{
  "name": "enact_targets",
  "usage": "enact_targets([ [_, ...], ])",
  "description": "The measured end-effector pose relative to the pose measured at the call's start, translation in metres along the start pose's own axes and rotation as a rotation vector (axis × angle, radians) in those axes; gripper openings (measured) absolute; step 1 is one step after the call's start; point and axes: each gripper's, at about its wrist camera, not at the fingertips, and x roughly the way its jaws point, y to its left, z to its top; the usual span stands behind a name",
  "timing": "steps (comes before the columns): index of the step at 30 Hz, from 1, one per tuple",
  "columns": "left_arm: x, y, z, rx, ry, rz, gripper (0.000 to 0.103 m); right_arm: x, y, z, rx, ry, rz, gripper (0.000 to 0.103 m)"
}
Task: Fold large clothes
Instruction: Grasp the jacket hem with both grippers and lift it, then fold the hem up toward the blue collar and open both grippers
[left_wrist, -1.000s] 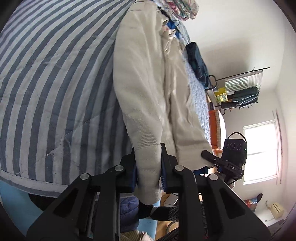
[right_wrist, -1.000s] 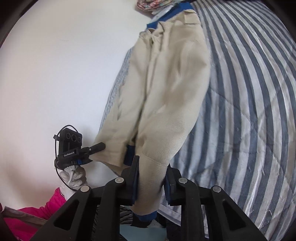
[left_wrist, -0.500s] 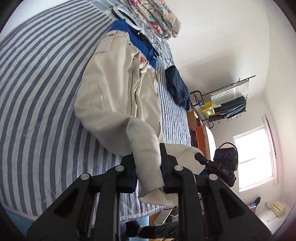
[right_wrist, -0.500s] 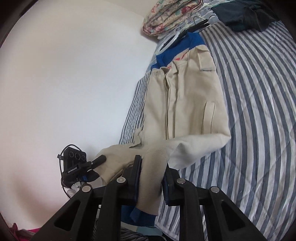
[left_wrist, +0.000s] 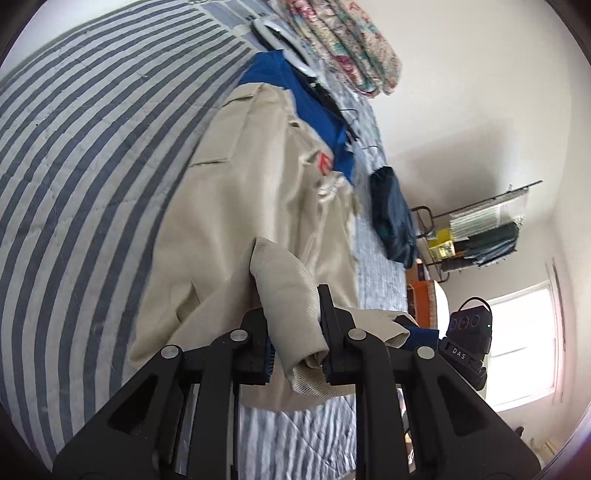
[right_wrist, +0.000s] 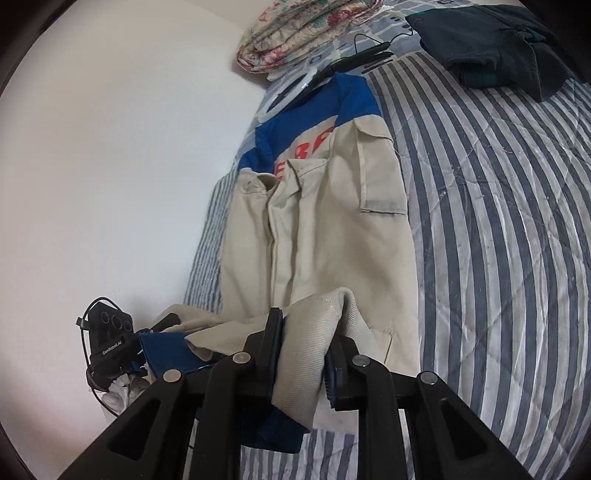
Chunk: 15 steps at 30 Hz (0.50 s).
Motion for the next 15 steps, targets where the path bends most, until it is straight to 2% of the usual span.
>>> enact_targets([
  [4,0.026,0.024,0.013,-0.042,0.014,0.039,0.018,0.029,-0.02,0.014,0.039,0.037,-0.049,0.019],
  [10,0.046,0.045,0.023,-0.108,0.036,0.031,0.022,0.055,-0.047,0.027,0.151,0.074,-0.002,0.022],
  [12,0.045,0.045,0.024,-0.118,0.053,0.029,0.025,0.054,-0.051,0.03,0.194,0.093,0.03,0.027],
  [13,0.044,0.043,0.025,-0.121,0.061,0.026,0.029,0.051,-0.052,0.029,0.204,0.1,0.042,0.033],
  [14,0.042,0.042,0.027,-0.123,0.064,0.017,0.033,0.047,-0.053,0.03,0.216,0.102,0.057,0.046],
  [15,0.039,0.039,0.029,-0.122,0.059,0.012,0.043,0.042,-0.053,0.031,0.222,0.094,0.068,0.055],
])
